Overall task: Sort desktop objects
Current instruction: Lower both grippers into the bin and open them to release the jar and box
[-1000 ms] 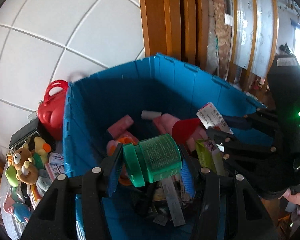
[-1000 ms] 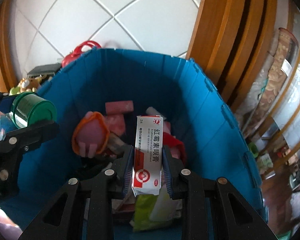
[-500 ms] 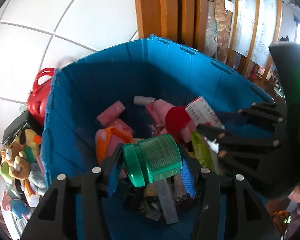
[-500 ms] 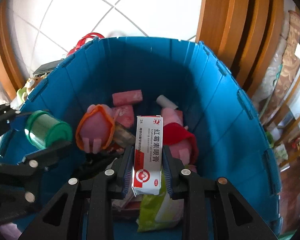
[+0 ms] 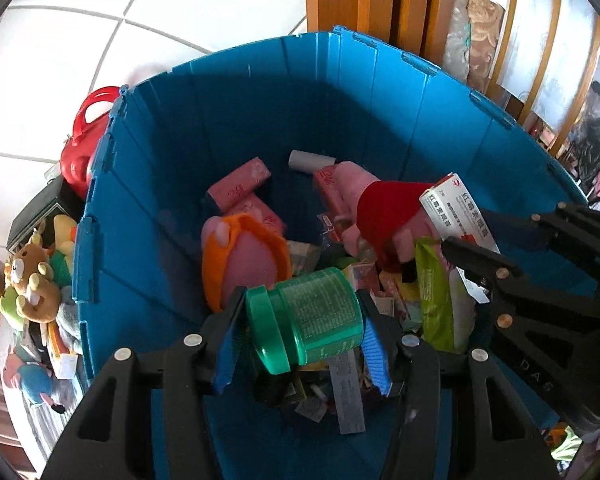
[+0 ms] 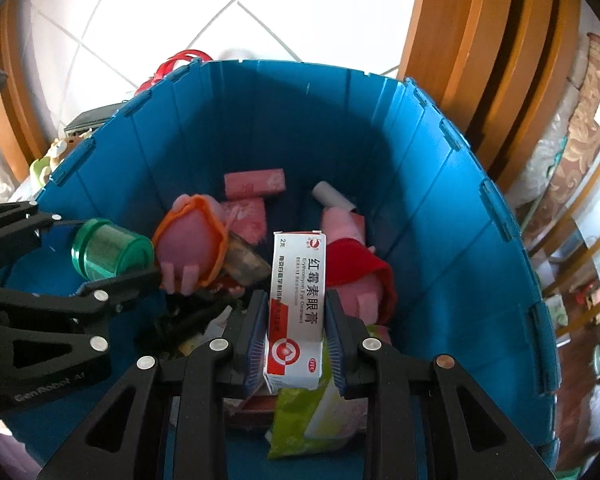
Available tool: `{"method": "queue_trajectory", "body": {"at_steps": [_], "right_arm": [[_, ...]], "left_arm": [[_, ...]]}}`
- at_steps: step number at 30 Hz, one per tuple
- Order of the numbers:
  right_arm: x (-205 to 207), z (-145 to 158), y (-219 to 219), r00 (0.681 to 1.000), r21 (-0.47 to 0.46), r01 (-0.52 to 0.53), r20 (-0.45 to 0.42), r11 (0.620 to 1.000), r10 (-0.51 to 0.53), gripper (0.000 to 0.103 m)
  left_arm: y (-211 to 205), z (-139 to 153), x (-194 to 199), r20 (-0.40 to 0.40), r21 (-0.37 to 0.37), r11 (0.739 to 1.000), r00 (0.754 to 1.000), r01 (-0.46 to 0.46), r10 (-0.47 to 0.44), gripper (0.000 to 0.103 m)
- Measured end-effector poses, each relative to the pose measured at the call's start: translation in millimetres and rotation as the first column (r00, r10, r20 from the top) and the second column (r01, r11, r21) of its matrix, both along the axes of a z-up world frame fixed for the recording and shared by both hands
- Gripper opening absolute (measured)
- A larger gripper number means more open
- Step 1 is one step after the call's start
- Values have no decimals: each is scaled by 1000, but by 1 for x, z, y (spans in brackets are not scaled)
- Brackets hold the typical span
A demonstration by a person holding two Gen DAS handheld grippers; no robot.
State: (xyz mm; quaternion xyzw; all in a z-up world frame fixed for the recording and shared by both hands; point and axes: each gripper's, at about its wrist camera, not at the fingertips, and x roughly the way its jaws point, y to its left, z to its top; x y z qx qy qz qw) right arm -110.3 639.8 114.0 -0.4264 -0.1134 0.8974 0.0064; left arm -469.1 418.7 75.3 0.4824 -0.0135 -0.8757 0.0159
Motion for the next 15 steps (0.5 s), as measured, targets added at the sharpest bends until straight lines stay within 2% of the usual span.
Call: {"method": "queue_trajectory", "body": {"at_steps": [6, 8, 11, 15], "right_arm": [[-5, -3, -2, 999, 2, -19, 37, 1000, 19, 28], [-6, -5, 0, 998, -16, -20, 52, 1000, 21, 28], [-9, -8, 0, 996, -23, -26, 83, 999, 28, 28], [-16, -16, -3, 988, 1, -22, 150, 1000, 22, 29]], "left_arm": [[-1, -4, 0, 27, -14, 1000, 1000, -8, 8, 52], [-1, -7, -2, 56, -3, 1000, 998, -5, 5, 52], [-2, -11, -5, 113, 55, 998, 993, 9, -16, 52], [-3, -13, -8, 154, 34, 999, 988, -15, 10, 52]]}}
